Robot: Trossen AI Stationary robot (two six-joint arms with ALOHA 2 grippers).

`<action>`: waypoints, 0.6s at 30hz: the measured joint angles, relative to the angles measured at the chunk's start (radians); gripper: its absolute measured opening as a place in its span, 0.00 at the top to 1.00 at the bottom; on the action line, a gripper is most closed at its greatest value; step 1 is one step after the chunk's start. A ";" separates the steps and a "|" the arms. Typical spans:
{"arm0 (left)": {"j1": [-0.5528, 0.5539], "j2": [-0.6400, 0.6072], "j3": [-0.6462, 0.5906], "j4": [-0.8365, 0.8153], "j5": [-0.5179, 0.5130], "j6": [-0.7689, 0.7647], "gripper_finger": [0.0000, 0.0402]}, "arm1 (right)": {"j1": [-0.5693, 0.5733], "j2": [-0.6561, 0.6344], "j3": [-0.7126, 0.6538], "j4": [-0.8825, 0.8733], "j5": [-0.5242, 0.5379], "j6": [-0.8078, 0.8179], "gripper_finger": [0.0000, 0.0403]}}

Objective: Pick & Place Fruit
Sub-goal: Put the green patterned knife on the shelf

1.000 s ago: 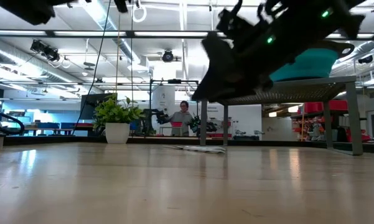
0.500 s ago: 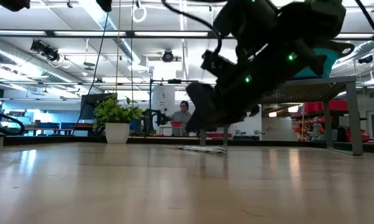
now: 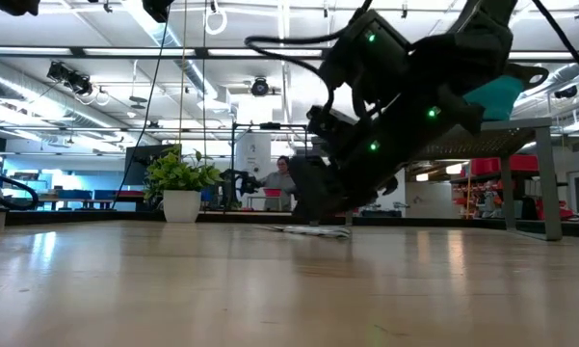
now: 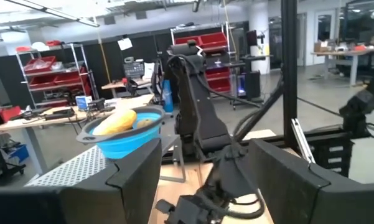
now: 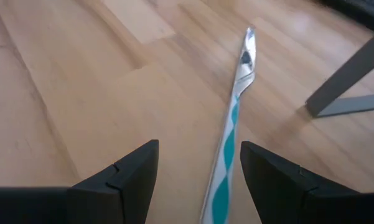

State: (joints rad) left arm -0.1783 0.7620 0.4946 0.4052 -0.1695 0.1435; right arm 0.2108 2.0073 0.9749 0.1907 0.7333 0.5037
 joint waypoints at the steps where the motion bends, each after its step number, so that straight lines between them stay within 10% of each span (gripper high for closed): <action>1: 0.000 0.000 0.000 -0.004 0.005 0.001 0.38 | -0.002 0.006 0.000 0.000 -0.010 0.000 0.42; 18: 0.000 0.001 0.000 -0.047 0.006 0.033 0.38 | -0.002 0.054 0.001 0.014 -0.021 -0.003 0.62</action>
State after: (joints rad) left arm -0.1783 0.7628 0.4946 0.3577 -0.1631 0.1768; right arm 0.2089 2.0609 0.9756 0.2051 0.7122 0.5003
